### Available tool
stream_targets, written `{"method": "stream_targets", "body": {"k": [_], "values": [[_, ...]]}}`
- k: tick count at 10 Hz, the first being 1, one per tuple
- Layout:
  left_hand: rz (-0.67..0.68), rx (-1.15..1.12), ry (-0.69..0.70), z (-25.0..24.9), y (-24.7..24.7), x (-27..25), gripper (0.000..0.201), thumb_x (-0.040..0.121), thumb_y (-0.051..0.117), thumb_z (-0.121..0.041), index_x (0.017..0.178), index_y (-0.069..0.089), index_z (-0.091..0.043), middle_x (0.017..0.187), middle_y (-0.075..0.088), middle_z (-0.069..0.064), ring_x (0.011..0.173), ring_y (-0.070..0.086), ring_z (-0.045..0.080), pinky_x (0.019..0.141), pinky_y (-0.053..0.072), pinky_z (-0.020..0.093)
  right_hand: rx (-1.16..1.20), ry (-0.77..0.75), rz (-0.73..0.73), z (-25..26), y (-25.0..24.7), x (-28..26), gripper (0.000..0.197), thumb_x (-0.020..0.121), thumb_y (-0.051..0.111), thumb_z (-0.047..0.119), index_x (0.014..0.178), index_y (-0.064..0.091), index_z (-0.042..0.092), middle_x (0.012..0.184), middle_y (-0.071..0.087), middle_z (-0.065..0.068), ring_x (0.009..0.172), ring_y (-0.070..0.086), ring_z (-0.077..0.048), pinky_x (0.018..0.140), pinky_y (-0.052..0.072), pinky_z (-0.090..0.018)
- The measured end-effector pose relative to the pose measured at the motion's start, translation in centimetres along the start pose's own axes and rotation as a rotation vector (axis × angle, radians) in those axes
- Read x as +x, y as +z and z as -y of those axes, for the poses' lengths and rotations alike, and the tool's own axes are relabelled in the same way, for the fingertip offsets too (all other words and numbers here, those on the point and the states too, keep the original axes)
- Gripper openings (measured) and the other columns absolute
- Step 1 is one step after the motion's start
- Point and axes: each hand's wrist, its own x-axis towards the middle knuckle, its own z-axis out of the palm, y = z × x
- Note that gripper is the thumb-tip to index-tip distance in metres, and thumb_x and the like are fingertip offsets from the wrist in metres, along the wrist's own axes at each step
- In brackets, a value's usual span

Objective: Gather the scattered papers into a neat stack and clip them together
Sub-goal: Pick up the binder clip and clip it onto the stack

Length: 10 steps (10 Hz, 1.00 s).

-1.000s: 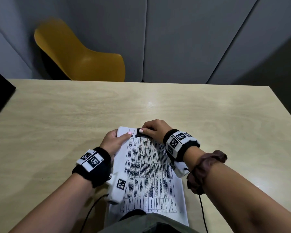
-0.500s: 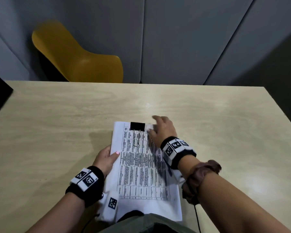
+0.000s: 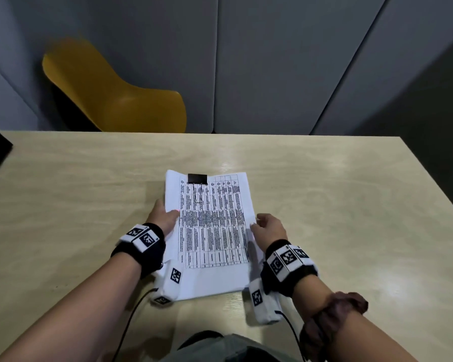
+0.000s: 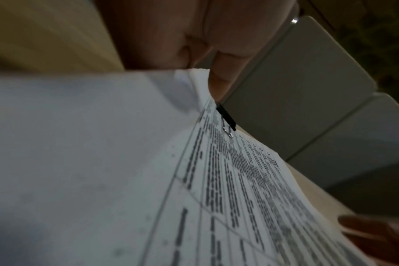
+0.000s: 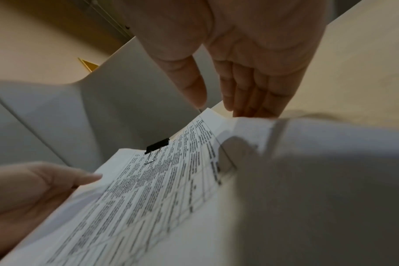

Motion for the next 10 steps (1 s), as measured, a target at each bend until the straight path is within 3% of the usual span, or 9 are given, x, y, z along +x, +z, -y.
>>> {"method": "stream_targets", "body": {"k": [1, 2, 3, 4, 5, 6, 8, 9, 10], "values": [[0.019, 0.151, 0.032, -1.4, -0.3, -0.1, 0.056, 0.088, 0.051, -0.008, 0.139, 0.027, -0.007, 0.136, 0.050, 0.015, 0.118, 0.051, 0.033, 0.095, 0.040, 0.034, 0.028, 0.005, -0.009, 0.3, 0.0, 0.0, 0.044, 0.085, 0.054, 0.014, 0.129, 0.051, 0.010, 0.124, 0.062, -0.009, 0.116, 0.056, -0.024, 0.101, 0.040, -0.030], [0.066, 0.201, -0.033, -1.0, -1.2, -0.9, 0.081, 0.088, 0.052, -0.015, 0.149, -0.001, -0.015, 0.147, 0.036, 0.012, 0.129, 0.043, 0.034, 0.103, 0.037, 0.034, -0.013, -0.017, -0.006, -0.1, -0.1, -0.9, 0.046, 0.086, 0.054, 0.015, 0.131, 0.049, 0.011, 0.123, 0.063, -0.009, 0.117, 0.056, -0.024, 0.100, 0.040, -0.029], [0.100, 0.184, -0.064, 0.9, -1.6, -2.0, 0.078, 0.083, 0.055, -0.020, 0.147, 0.011, -0.018, 0.146, 0.041, 0.012, 0.127, 0.046, 0.032, 0.106, 0.037, 0.042, -0.061, -0.071, 0.033, -0.9, 0.0, -2.2, 0.047, 0.087, 0.053, 0.015, 0.133, 0.046, 0.011, 0.126, 0.062, -0.010, 0.118, 0.056, -0.023, 0.100, 0.040, -0.028], [0.091, 0.135, 0.006, 2.3, -1.5, -3.0, 0.053, 0.078, 0.055, -0.014, 0.126, 0.034, -0.017, 0.120, 0.061, 0.011, 0.106, 0.059, 0.031, 0.096, 0.046, 0.044, -0.109, -0.101, 0.063, -1.0, 0.0, -3.1, 0.049, 0.087, 0.051, 0.015, 0.136, 0.043, 0.014, 0.130, 0.059, -0.009, 0.121, 0.053, -0.024, 0.100, 0.039, -0.026], [0.103, 0.076, 0.045, 2.5, -1.6, -4.1, 0.053, 0.074, 0.056, -0.013, 0.123, 0.038, -0.021, 0.114, 0.064, 0.006, 0.103, 0.061, 0.030, 0.095, 0.047, 0.043, -0.125, -0.118, 0.085, -1.2, 0.0, -3.3, 0.053, 0.087, 0.050, 0.016, 0.139, 0.038, 0.018, 0.133, 0.056, -0.008, 0.124, 0.050, -0.024, 0.102, 0.037, -0.027], [0.118, 0.030, 0.060, 2.6, -1.7, -4.4, 0.058, 0.070, 0.057, -0.015, 0.124, 0.038, -0.018, 0.117, 0.064, 0.008, 0.105, 0.060, 0.030, 0.096, 0.046, 0.045, -0.118, -0.133, 0.111, -1.4, -0.4, -3.2, 0.054, 0.088, 0.049, 0.014, 0.140, 0.036, 0.020, 0.127, 0.061, -0.009, 0.120, 0.053, -0.025, 0.100, 0.039, -0.028], [0.058, -0.088, 0.098, 2.0, -1.8, -6.9, 0.061, 0.087, 0.051, 0.007, 0.142, 0.028, -0.004, 0.136, 0.046, 0.017, 0.106, 0.037, 0.010, 0.090, 0.031, 0.025, -0.086, -0.145, 0.103, -2.9, -0.8, -3.3, 0.056, 0.087, 0.053, 0.014, 0.140, 0.036, 0.021, 0.126, 0.061, -0.007, 0.116, 0.056, -0.023, 0.098, 0.040, -0.027], [0.043, -0.183, 0.102, 2.9, -2.4, -7.4, 0.065, 0.088, 0.052, 0.005, 0.145, 0.027, -0.012, 0.148, 0.036, 0.012, 0.128, 0.040, 0.016, 0.106, 0.033, 0.034, -0.084, -0.255, 0.050, -4.6, -1.4, -4.2, 0.051, 0.085, 0.054, 0.010, 0.135, 0.044, 0.017, 0.118, 0.064, -0.008, 0.107, 0.060, -0.024, 0.094, 0.043, -0.026], [0.019, -0.295, 0.105, 5.1, -3.1, -8.6, 0.050, 0.087, 0.053, 0.008, 0.131, 0.046, -0.014, 0.146, 0.041, 0.014, 0.134, 0.039, 0.024, 0.112, 0.032, 0.045, -0.061, -0.344, 0.053, -7.5, -2.6, -6.0, 0.050, 0.081, 0.056, 0.009, 0.127, 0.054, 0.027, 0.104, 0.068, -0.005, 0.084, 0.064, -0.008, 0.081, 0.046, -0.016]]}}
